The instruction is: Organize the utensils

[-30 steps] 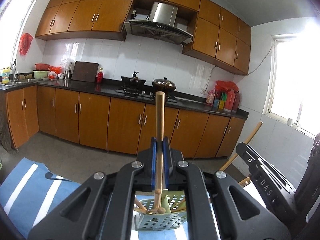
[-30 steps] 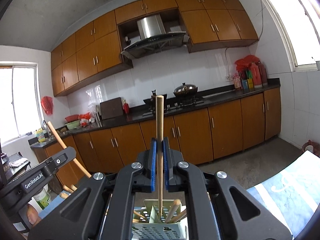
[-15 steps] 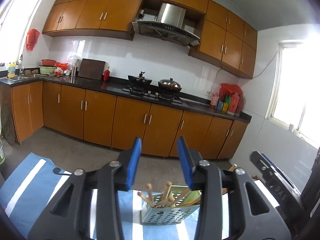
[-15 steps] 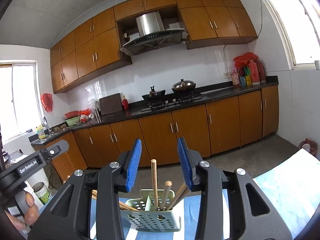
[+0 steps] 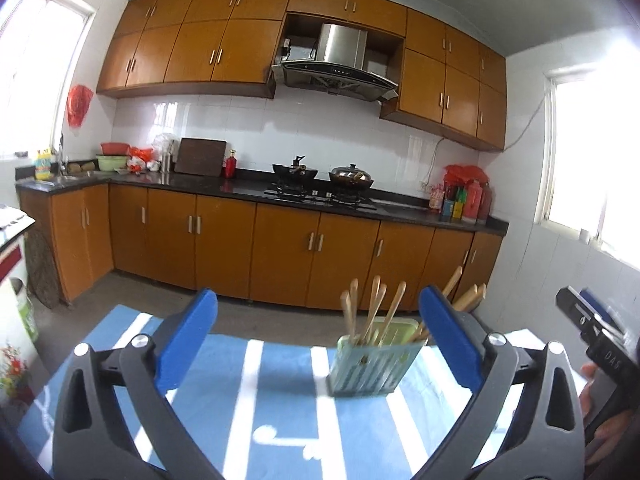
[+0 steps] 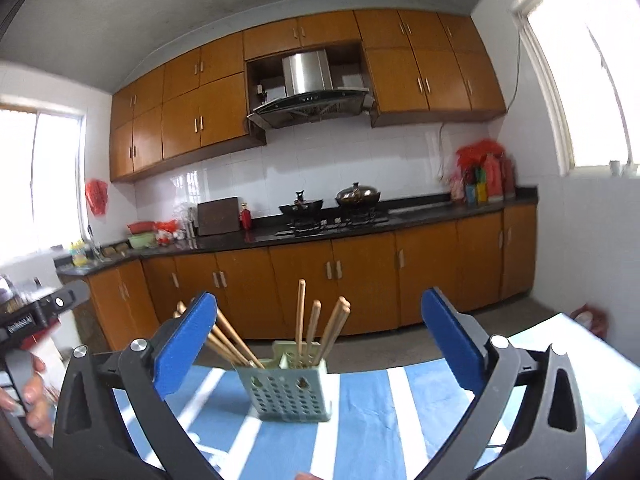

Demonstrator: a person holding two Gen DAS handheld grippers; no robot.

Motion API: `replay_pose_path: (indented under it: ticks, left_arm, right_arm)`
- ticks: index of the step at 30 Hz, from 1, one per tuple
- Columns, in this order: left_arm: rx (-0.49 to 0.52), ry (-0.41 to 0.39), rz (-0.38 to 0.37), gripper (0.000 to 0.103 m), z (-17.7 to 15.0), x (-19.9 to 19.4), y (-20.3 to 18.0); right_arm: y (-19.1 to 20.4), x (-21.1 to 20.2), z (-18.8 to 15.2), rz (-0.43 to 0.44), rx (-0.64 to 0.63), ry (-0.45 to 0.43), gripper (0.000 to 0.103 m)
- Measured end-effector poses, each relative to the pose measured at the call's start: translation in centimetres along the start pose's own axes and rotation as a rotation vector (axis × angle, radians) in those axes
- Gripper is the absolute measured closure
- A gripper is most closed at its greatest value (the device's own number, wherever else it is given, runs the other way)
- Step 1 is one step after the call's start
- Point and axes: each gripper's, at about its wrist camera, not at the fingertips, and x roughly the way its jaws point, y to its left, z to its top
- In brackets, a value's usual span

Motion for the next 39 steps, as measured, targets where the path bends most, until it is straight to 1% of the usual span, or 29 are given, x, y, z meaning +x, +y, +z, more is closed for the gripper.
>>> replay_pose_path:
  ticks: [5, 8, 10, 14, 17, 20, 24, 29, 39]
  left_arm:
    - [0.066, 0.007, 0.067, 0.004, -3.7, -3.8, -0.2]
    - [0.096, 0.010, 0.102, 0.004, -5.8, -5.5, -0.4]
    - [0.114, 0.011, 0.123, 0.004, -7.3, -6.5, -0.5]
    - [0.159, 0.010, 0.145, 0.004, -10.0, -7.8, -0.9]
    - [0.190, 0.021, 0.148, 0.004, -11.8, -8.3, -1.1]
    - [0.168, 0.042, 0.143, 0.004, -13.0, -8.1, -0.9]
    - [0.113, 0.076, 0.132, 0.004, -14.1, -7.8, -0.2]
    - [0.103, 0.087, 0.128, 0.004, -15.1, -7.9, -0.2]
    - [0.097, 0.071, 0.129, 0.004, -15.6, -8.2, -0.3]
  right_arm:
    - [1.8, -3.0, -2.8, -0.056, -0.084, 0.015, 0.002]
    - [1.9, -4.4, -4.7, -0.058, -0.076, 0.041, 0.002]
    - [1.8, -5.2, -6.2, -0.047, -0.045, 0.072, 0.002]
    - [1.6, -5.4, -8.2, -0.021, -0.029, 0.155, 0.002]
    - [1.5, -5.8, -9.8, -0.026, -0.025, 0.178, 0.002]
    - [1.6, -6.5, -11.3, -0.045, -0.035, 0.194, 0.002]
    - [1.7, -6.8, -12.8, -0.048, -0.040, 0.229, 0.002]
    - [1.9, -7.0, -13.8, -0.051, -0.042, 0.257, 0.002]
    - [2.0, -7.4, -13.8, -0.054, -0.046, 0.246, 0.002]
